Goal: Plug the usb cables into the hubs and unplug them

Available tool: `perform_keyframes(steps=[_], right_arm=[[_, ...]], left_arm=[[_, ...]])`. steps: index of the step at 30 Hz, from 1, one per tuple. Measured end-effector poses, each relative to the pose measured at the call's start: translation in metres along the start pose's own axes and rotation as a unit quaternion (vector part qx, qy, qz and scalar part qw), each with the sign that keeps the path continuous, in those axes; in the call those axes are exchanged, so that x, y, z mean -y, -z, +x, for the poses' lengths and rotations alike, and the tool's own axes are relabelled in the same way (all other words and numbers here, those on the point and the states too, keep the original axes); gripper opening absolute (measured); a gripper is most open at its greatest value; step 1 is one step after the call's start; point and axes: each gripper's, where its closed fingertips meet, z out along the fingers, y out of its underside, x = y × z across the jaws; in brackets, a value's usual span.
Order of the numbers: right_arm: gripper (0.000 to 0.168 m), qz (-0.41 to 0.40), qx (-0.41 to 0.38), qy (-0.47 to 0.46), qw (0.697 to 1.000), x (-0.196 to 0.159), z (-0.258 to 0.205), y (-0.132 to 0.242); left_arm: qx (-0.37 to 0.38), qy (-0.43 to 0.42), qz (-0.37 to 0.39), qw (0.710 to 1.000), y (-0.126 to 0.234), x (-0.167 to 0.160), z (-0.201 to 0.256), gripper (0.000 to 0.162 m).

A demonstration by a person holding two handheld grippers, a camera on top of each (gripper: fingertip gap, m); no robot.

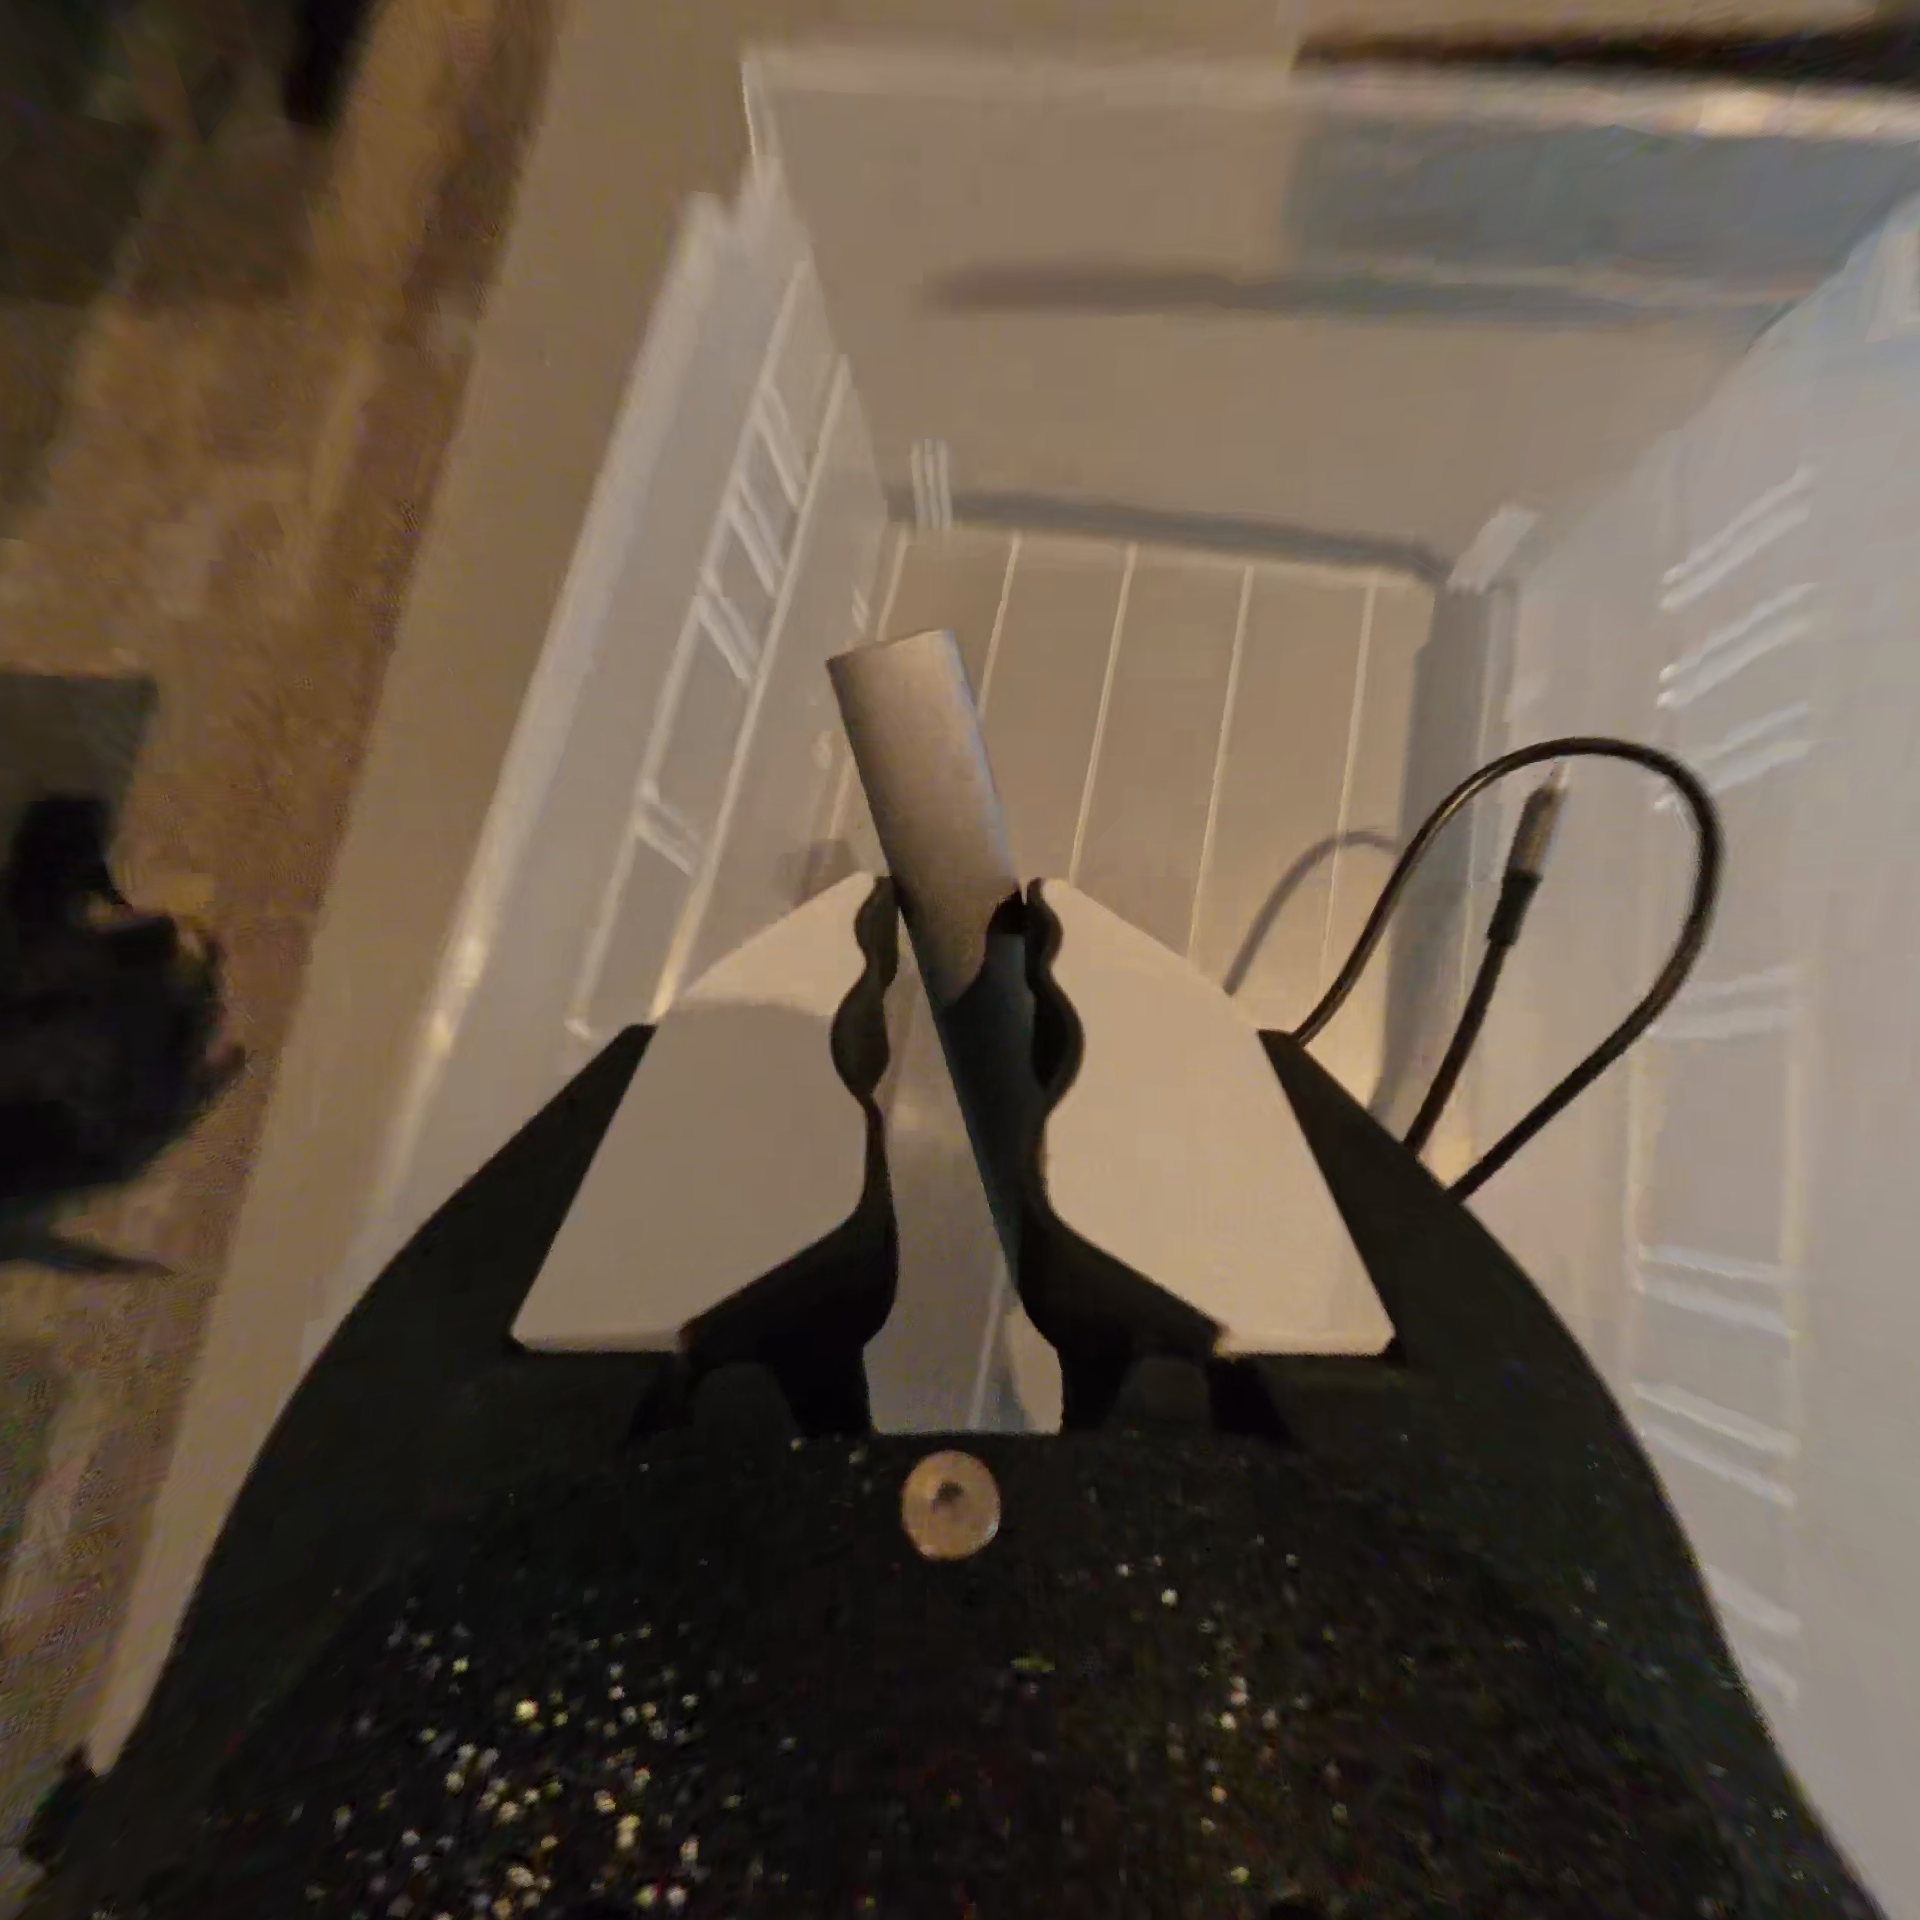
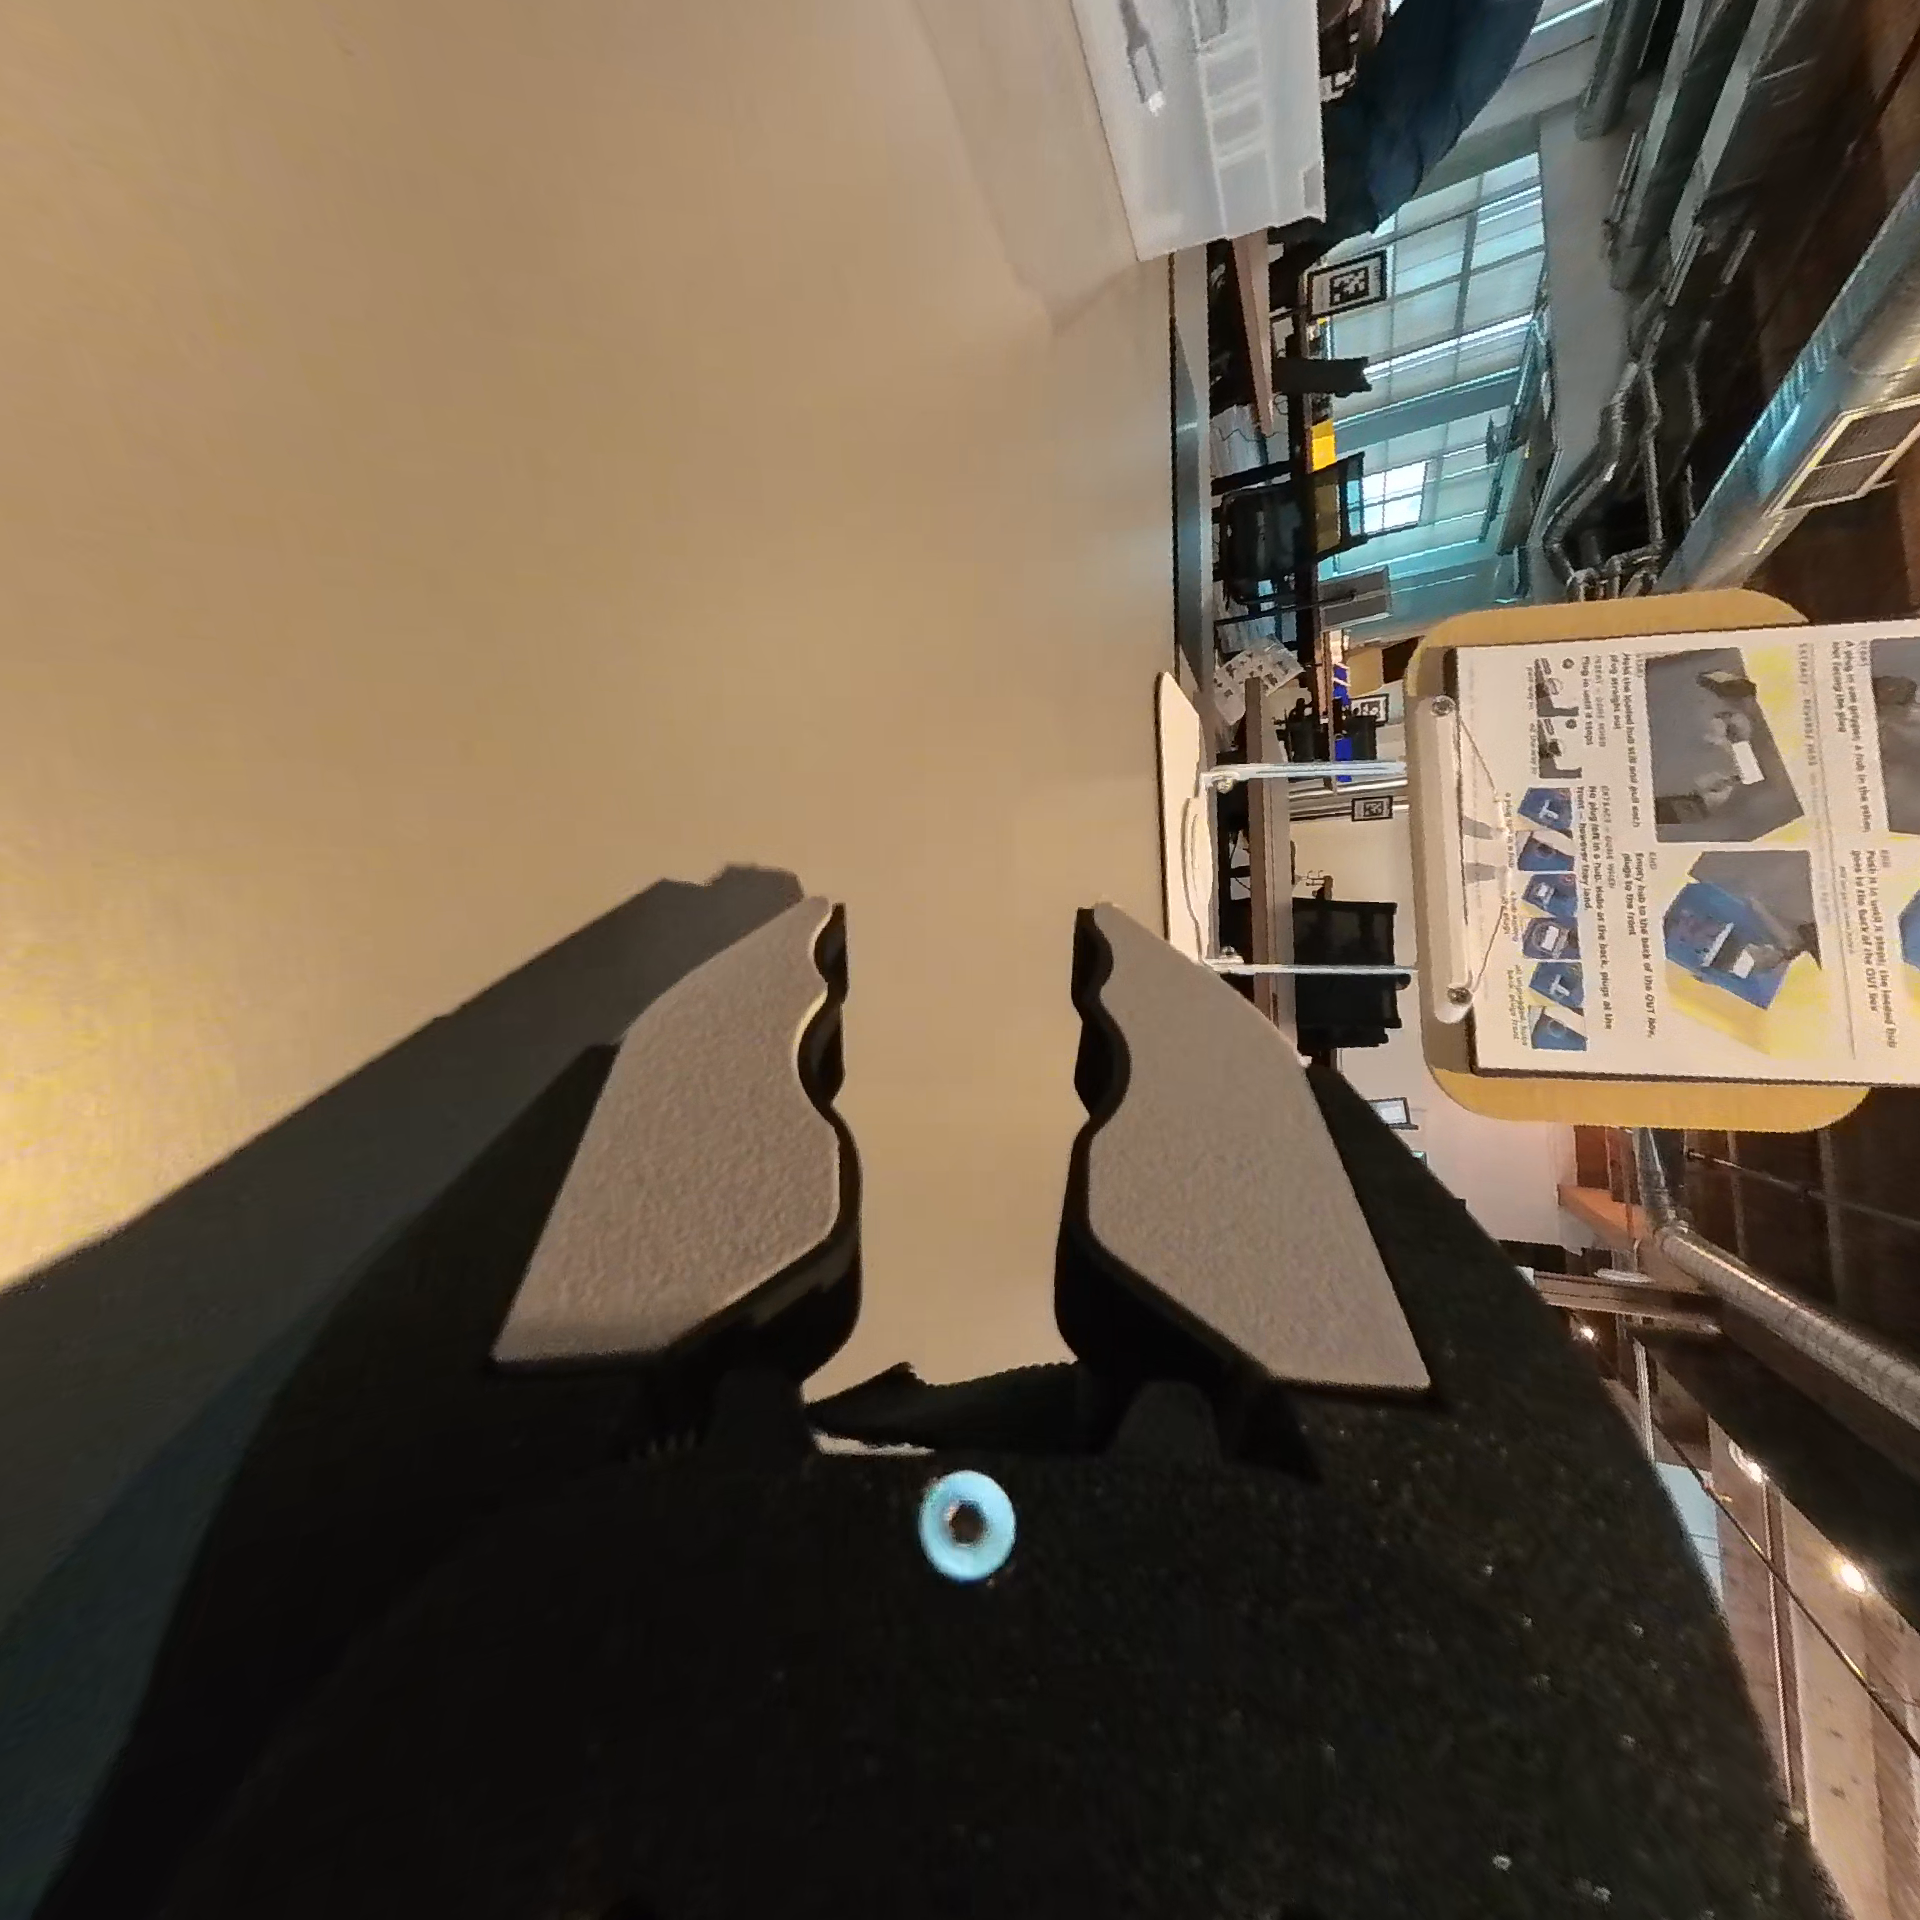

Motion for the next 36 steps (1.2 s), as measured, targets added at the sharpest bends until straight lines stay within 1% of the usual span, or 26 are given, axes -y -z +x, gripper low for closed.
perform_keyframes(steps=[2, 4, 7, 9, 12, 15, 17, 19, 21, 23, 26, 29, 32, 34, 36], right_arm=[[0.042, -0.001, -0.001, -0.001, 1.000, 0.000, 0.000, -0.001], [0.042, -0.002, -0.004, -0.008, 1.000, 0.000, 0.003, -0.002], [0.042, 0.002, -0.017, -0.028, 0.999, 0.002, 0.010, -0.003], [0.042, 0.005, -0.031, -0.047, 0.998, 0.005, 0.018, -0.003], [0.042, 0.020, -0.057, -0.082, 0.995, 0.016, 0.033, -0.003], [0.041, 0.045, -0.083, -0.116, 0.989, 0.034, 0.049, -0.003], [0.041, 0.065, -0.099, -0.136, 0.983, 0.047, 0.058, -0.001], [0.039, 0.088, -0.105, -0.157, 0.978, 0.057, 0.063, 0.002], [0.039, 0.096, -0.112, -0.176, 0.973, 0.056, 0.068, 0.006], [0.038, 0.107, -0.118, -0.206, 0.966, 0.051, 0.075, 0.011], [0.038, 0.132, -0.115, -0.278, 0.945, 0.042, 0.085, 0.019], [0.038, 0.130, -0.108, -0.319, 0.932, 0.031, 0.088, 0.018], [0.039, 0.096, -0.092, -0.315, 0.940, 0.023, 0.078, 0.008], [0.040, 0.076, -0.097, -0.287, 0.950, 0.024, 0.074, 0.003], [0.040, 0.074, -0.106, -0.265, 0.956, 0.030, 0.073, 0.002]], left_arm=[[0.012, -0.032, 0.079, 0.996, 0.022, 0.026, 0.001, 0.023], [0.024, -0.060, 0.167, 0.984, 0.053, 0.054, 0.007, 0.023], [0.013, -0.101, 0.318, 0.943, 0.116, 0.094, 0.034, 0.022], [0.008, -0.123, 0.385, 0.915, 0.157, 0.108, 0.057, 0.022], [-0.018, -0.156, 0.468, 0.869, 0.215, 0.121, 0.102, 0.022], [-0.051, -0.174, 0.528, 0.830, 0.267, 0.126, 0.149, 0.022], [-0.094, -0.188, 0.554, 0.806, 0.295, 0.124, 0.186, 0.022], [-0.140, -0.198, 0.577, 0.780, 0.314, 0.115, 0.224, 0.022], [-0.203, -0.207, 0.584, 0.758, 0.321, 0.099, 0.265, 0.022], [-0.256, -0.205, 0.580, 0.745, 0.316, 0.081, 0.302, 0.022], [-0.342, -0.196, 0.565, 0.725, 0.297, 0.049, 0.359, 0.022], [-0.413, -0.171, 0.530, 0.720, 0.273, 0.023, 0.409, 0.022], [-0.482, -0.135, 0.491, 0.713, 0.264, 0.006, 0.448, 0.022], [-0.511, -0.119, 0.471, 0.709, 0.263, -0.002, 0.467, 0.022], [-0.530, -0.108, 0.454, 0.708, 0.261, -0.011, 0.483, 0.022]])
